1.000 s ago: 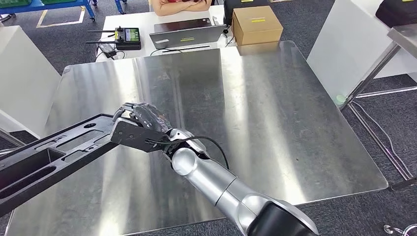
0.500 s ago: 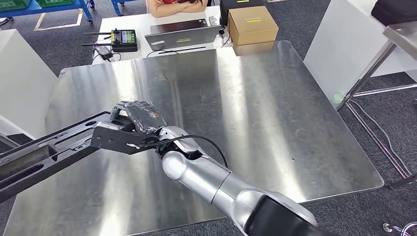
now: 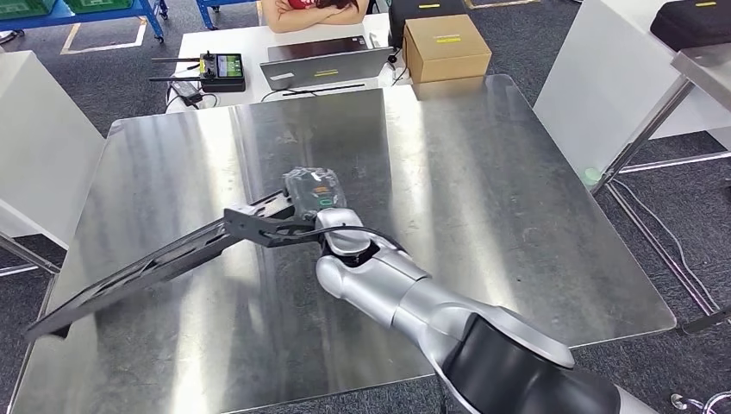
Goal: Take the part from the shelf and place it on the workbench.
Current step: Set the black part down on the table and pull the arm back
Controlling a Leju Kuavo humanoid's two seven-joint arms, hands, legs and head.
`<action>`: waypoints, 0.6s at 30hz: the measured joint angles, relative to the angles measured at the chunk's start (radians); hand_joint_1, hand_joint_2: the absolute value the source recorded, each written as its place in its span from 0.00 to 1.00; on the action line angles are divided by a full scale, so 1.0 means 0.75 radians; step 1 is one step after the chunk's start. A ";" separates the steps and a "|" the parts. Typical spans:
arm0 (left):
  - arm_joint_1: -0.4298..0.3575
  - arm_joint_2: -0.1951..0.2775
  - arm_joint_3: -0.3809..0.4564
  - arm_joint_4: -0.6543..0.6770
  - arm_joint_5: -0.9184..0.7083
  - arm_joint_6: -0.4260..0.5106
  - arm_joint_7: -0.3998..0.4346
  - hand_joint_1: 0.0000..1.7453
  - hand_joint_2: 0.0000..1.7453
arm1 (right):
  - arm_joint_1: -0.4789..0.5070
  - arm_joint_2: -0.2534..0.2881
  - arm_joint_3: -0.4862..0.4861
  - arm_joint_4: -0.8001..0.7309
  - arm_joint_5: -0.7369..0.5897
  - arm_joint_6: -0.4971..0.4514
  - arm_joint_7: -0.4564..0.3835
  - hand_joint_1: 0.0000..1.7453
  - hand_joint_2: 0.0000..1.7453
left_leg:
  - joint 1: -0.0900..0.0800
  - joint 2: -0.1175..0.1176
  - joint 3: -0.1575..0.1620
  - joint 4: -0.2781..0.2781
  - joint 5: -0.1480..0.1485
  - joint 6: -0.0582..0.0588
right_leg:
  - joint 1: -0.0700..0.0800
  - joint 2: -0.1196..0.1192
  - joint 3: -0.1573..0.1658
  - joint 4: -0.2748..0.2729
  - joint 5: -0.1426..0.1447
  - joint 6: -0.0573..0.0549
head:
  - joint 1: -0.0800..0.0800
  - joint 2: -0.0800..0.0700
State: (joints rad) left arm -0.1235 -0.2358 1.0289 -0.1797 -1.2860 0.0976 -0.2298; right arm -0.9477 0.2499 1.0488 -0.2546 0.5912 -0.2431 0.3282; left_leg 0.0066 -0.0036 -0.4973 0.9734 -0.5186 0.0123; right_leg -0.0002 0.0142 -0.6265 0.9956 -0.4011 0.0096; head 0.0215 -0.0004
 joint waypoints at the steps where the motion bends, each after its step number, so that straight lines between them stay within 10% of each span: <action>1: 0.000 0.000 0.000 0.000 -0.002 0.000 0.000 0.00 1.00 | -0.007 -0.020 -0.001 0.008 0.000 0.005 0.017 1.00 1.00 | 0.000 0.000 0.000 0.000 0.000 0.001 | 0.000 0.000 0.000 0.000 0.000 0.000 | 0.000 0.000; 18: -0.002 0.000 -0.001 0.001 -0.004 -0.003 -0.004 0.00 1.00 | -0.037 -0.140 -0.010 0.056 0.004 0.046 0.147 1.00 1.00 | 0.000 0.000 -0.002 0.002 -0.002 0.004 | 0.000 -0.001 0.000 -0.001 0.000 0.001 | 0.000 0.000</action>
State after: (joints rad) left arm -0.1249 -0.2358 1.0282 -0.1793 -1.2888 0.0952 -0.2330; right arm -0.9753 0.1452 1.0410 -0.2123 0.5945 -0.2084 0.4388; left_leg 0.0067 -0.0037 -0.4989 0.9747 -0.5203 0.0152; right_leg -0.0001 0.0133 -0.6268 0.9950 -0.4011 0.0100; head 0.0216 -0.0004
